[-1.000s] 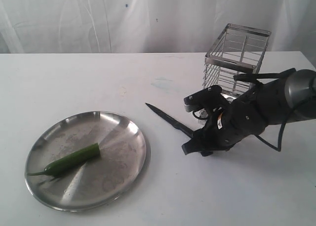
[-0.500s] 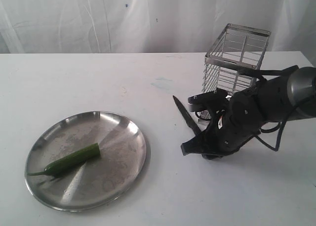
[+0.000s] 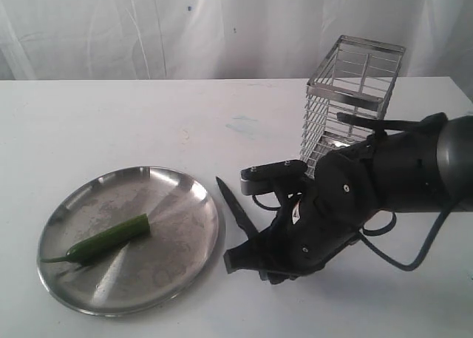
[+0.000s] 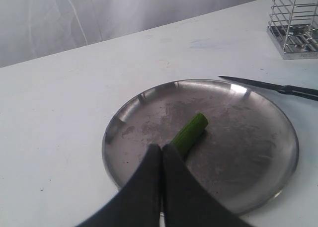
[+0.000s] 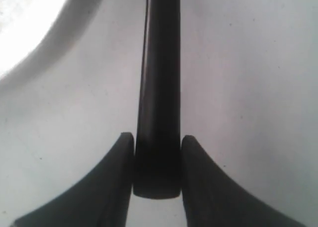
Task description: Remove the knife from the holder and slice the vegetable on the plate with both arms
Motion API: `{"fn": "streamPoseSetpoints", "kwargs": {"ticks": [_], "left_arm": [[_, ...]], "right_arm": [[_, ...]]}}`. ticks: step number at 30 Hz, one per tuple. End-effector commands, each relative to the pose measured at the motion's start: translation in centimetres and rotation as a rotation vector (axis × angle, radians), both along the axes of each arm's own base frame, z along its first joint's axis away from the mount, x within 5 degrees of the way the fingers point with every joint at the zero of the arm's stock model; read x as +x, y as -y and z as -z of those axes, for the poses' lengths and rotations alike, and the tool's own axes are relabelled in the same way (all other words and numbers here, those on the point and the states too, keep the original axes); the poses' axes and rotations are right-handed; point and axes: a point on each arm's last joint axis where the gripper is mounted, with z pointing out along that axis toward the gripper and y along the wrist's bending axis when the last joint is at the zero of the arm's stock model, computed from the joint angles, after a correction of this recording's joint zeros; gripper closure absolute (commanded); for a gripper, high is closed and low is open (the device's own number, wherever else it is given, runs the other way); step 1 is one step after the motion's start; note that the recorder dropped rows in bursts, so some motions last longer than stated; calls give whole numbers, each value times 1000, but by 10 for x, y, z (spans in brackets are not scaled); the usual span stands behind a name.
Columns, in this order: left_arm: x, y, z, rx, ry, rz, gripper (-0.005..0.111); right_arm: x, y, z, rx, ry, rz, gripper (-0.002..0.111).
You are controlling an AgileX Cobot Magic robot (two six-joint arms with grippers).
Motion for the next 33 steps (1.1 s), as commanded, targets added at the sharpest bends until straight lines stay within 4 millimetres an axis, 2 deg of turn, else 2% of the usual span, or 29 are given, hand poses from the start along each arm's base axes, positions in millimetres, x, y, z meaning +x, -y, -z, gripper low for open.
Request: {"fn": "streamPoseSetpoints", "kwargs": {"ticks": [1, 4, 9, 13, 18, 24, 33], "left_arm": [[0, 0, 1, -7, -2, 3, 107], [0, 0, 1, -7, -2, 3, 107], [0, 0, 1, -7, -2, 3, 107], [0, 0, 1, -7, -2, 3, 107], [0, 0, 1, -7, -2, 3, 107], [0, 0, 1, -7, -2, 3, 107], [0, 0, 1, -7, -2, 3, 107]], "right_arm": [[3, -4, -5, 70, 54, 69, 89], [5, -6, -7, 95, 78, 88, 101], [5, -5, -14, 119, 97, 104, 108], [1, -1, -34, 183, 177, 109, 108], [-10, 9, -46, 207, 223, 98, 108], [-17, 16, -53, 223, 256, 90, 108], [-14, 15, -64, 292, 318, 122, 108]]}}
